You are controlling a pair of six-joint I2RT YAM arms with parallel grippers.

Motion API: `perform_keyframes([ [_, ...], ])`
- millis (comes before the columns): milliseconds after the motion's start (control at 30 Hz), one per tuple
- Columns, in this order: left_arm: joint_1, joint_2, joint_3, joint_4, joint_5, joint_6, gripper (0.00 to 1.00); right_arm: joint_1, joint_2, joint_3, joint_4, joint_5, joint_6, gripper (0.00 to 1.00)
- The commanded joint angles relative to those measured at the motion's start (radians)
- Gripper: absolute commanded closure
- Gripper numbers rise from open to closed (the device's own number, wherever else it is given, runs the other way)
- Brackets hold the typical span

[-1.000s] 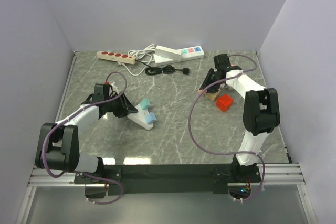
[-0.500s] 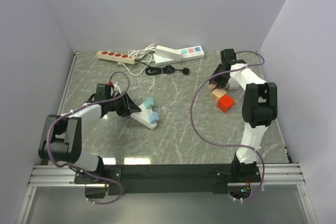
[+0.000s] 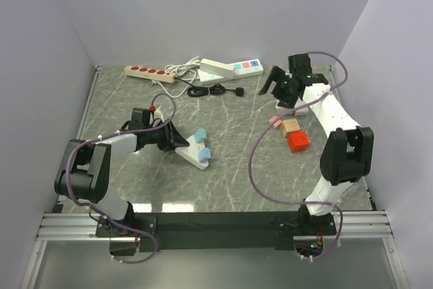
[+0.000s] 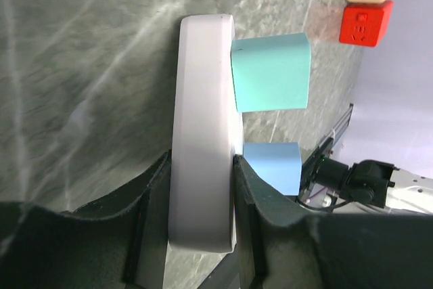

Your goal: Pull the plug off the socket

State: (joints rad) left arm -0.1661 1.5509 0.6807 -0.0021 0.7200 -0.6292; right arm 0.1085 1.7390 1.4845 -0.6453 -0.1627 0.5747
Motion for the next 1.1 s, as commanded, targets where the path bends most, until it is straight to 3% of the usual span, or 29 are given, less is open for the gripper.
perform_keyframes([
  [0, -0.030, 0.035, 0.008, -0.004, 0.005, 0.019, 0.99, 0.116, -0.061, -0.026, 0.016, -0.167, -0.071, 0.05],
  [367, -0.078, 0.025, 0.023, -0.006, -0.016, -0.013, 0.99, 0.450, 0.025, -0.053, 0.104, -0.150, -0.046, 0.05],
  [533, -0.088, 0.011, 0.020, -0.006, -0.024, -0.015, 0.99, 0.516, 0.111, -0.030, 0.119, -0.138, -0.036, 0.09],
  [733, -0.093, 0.009, 0.013, -0.006, -0.022, -0.024, 0.99, 0.551, 0.182, -0.015, 0.142, -0.175, -0.032, 0.21],
  [833, -0.093, 0.008, 0.016, 0.022, -0.021, -0.026, 0.99, 0.553, 0.205, -0.010, 0.164, -0.207, -0.023, 0.32],
  [933, -0.095, 0.005, 0.013, 0.025, -0.024, -0.029, 0.99, 0.556, 0.221, 0.000, 0.177, -0.238, -0.018, 0.58],
  [1067, -0.095, -0.002, 0.003, 0.039, -0.022, -0.038, 0.99, 0.556, 0.252, 0.017, 0.171, -0.283, -0.022, 0.79],
])
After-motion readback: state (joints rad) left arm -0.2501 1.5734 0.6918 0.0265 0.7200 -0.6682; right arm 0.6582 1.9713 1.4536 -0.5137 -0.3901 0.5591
